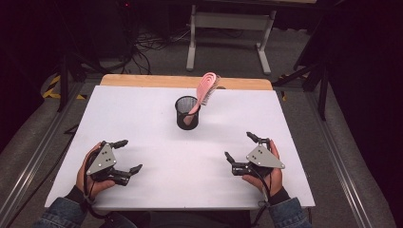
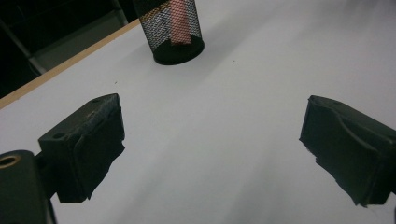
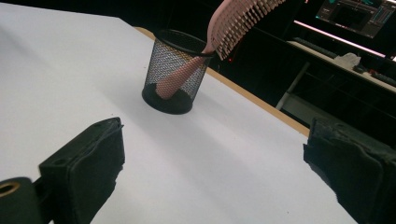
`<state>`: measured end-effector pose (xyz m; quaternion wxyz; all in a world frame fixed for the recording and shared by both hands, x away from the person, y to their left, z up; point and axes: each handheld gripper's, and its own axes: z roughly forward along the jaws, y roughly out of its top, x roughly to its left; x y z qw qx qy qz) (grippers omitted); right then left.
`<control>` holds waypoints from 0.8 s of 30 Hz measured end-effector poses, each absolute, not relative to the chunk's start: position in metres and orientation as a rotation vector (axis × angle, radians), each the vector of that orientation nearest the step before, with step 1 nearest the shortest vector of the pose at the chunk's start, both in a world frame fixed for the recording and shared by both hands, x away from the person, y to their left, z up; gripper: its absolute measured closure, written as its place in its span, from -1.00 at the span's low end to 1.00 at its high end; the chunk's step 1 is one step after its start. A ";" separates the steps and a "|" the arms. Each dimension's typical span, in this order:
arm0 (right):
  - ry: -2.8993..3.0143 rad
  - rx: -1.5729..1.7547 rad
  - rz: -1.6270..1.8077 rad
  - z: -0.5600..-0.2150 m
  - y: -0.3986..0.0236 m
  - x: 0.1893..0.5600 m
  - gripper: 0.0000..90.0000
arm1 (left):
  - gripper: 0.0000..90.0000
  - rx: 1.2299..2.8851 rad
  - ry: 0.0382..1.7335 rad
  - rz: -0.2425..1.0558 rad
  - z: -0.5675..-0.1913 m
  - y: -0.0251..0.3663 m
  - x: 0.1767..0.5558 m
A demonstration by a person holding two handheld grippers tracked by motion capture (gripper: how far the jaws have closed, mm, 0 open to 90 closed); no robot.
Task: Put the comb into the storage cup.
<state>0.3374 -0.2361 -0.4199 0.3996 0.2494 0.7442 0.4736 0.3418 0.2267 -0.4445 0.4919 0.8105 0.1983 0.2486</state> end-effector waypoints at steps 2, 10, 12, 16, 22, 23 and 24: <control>1.885 0.635 1.196 -0.421 -0.237 0.337 -0.89 | -0.84 1.969 0.480 0.602 -0.445 0.226 0.342; 1.926 0.682 1.180 -0.432 -0.251 0.336 -0.94 | -0.84 1.967 0.482 0.599 -0.445 0.226 0.342; 1.928 0.695 1.167 -0.435 -0.255 0.335 -0.94 | -0.84 1.969 0.479 0.604 -0.445 0.225 0.343; 1.932 0.717 1.133 -0.440 -0.263 0.334 -0.95 | -0.84 1.955 0.490 0.611 -0.445 0.227 0.343; 1.938 0.747 1.105 -0.447 -0.277 0.330 -0.95 | -0.84 1.956 0.488 0.624 -0.444 0.225 0.345; 1.934 0.749 1.085 -0.448 -0.278 0.329 -0.94 | -0.84 1.957 0.488 0.624 -0.444 0.224 0.345; 1.937 0.742 1.078 -0.449 -0.278 0.328 -0.94 | -0.84 1.958 0.489 0.624 -0.444 0.224 0.345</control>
